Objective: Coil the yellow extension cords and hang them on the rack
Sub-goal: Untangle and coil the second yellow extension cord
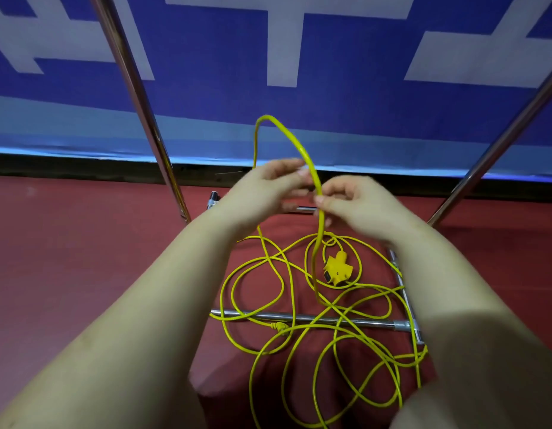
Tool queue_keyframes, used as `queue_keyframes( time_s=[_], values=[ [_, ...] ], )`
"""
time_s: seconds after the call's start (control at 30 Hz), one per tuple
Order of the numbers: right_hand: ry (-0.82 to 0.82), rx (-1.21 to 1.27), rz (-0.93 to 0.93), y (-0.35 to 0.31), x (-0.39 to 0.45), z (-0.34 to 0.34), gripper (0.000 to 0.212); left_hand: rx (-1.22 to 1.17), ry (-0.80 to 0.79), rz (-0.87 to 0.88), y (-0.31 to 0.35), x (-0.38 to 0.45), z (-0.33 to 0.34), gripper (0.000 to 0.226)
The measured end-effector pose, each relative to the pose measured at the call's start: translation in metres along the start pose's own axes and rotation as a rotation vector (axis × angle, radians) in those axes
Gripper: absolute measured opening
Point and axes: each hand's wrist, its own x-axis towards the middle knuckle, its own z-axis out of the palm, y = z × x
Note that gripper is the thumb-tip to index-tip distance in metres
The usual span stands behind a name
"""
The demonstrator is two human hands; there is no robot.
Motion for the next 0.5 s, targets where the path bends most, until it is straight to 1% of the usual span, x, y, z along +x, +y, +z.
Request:
queue_keyframes(
  time_s=[0.07, 0.13, 0.17, 0.2, 0.3, 0.37, 0.43, 0.5],
  values=[
    [0.133, 0.15, 0.007, -0.006, 0.001, -0.006, 0.008, 0.205, -0.177, -0.083, -0.005, -0.005, 0.002, 0.014],
    [0.235, 0.307, 0.031, -0.013, -0.001, -0.01, 0.012, 0.334, -0.332, -0.151, -0.01, -0.008, 0.006, 0.016],
    [0.269, 0.378, 0.039, -0.014, -0.001, -0.012, 0.013, 0.393, -0.367, -0.154, -0.012, -0.008, 0.008, 0.018],
    [0.288, 0.433, 0.042, -0.015, -0.001, -0.013, 0.013, 0.442, -0.368, -0.133, -0.014, -0.007, 0.009, 0.02],
    [0.267, 0.552, 0.034, -0.015, -0.001, -0.014, 0.01, 0.503, -0.256, -0.024, -0.016, -0.004, 0.012, 0.013],
    [0.222, 0.562, 0.046, -0.011, 0.0, -0.015, 0.014, 0.503, -0.165, 0.035, -0.017, -0.002, 0.013, 0.008],
    [0.128, 0.422, 0.105, -0.005, 0.0, -0.017, 0.026, 0.475, -0.059, 0.093, -0.016, 0.0, 0.013, 0.011],
    [-0.058, 0.112, 0.169, 0.004, -0.002, -0.016, 0.034, 0.425, 0.037, 0.143, -0.014, 0.002, 0.01, 0.016]
  ],
)
